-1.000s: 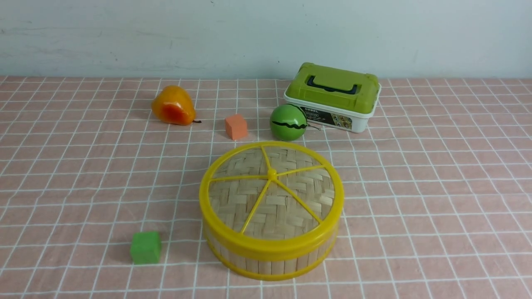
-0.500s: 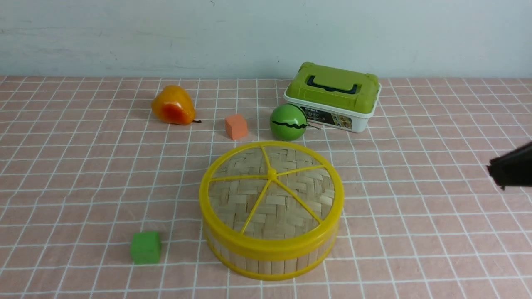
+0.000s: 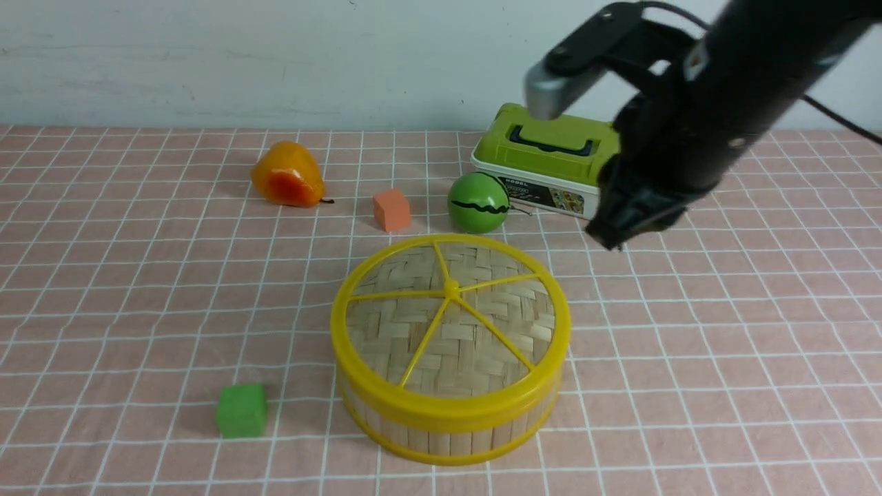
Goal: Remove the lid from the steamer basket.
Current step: Use the right arm to lift the lid of the steamer
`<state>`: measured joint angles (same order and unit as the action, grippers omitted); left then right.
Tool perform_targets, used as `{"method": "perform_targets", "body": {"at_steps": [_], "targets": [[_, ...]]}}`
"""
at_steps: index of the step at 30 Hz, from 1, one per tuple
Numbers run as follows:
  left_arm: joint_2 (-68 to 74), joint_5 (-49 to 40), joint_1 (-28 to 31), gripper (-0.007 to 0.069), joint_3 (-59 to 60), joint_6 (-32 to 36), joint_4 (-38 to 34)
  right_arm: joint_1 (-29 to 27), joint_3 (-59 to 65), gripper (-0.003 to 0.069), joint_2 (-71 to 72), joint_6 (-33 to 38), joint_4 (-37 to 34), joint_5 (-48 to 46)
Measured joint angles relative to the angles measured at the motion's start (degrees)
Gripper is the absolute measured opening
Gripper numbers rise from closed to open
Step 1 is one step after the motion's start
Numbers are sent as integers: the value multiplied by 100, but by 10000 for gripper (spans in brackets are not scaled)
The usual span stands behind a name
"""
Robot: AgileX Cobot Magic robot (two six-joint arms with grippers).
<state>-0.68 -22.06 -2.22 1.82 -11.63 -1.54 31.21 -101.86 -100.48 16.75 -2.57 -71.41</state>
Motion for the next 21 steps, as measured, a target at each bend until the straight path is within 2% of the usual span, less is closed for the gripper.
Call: {"method": "perform_targets", "body": {"at_steps": [5, 9, 16, 21], "targets": [[0, 0, 0, 239, 0, 0, 0, 227, -785, 383, -939, -373, -74, 0], [0, 0, 0, 239, 0, 0, 0, 247, -1158, 459, -1394, -671, -311, 143], [0, 0, 0, 239, 0, 0, 0, 247, -1319, 450, -1884, -771, -604, 457], [0, 0, 0, 239, 0, 0, 0, 247, -1321, 372, -2163, -773, -780, 605]]}}
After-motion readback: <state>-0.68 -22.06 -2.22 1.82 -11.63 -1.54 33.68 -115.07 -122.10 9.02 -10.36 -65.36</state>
